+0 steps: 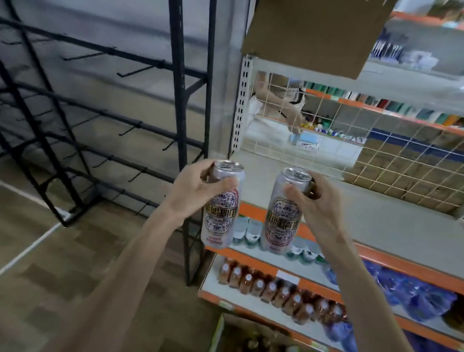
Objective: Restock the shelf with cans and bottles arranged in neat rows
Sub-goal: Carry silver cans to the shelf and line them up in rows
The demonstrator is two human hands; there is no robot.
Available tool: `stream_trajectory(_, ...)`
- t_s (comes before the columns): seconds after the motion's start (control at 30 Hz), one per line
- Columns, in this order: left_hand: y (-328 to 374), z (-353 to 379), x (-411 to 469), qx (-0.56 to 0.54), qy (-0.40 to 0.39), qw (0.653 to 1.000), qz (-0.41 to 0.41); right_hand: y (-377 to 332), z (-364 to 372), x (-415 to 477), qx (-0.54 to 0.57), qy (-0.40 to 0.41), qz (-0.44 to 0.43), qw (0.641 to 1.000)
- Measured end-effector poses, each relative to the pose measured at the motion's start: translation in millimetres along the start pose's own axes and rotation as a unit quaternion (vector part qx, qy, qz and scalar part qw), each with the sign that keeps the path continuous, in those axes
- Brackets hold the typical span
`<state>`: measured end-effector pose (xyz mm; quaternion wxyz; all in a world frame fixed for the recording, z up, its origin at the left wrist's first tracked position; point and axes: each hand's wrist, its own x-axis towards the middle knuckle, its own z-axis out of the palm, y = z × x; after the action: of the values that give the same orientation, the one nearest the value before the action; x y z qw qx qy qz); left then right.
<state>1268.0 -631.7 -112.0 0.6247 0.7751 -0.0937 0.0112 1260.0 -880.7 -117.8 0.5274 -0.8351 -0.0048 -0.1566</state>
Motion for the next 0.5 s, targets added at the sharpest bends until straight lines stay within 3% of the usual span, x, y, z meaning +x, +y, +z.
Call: stream_trajectory(0.5,5,-104,-187,-0.028,-0.066,0.997,-0.003,-96,61,-206,-0.017,0.008,0.013,1.0)
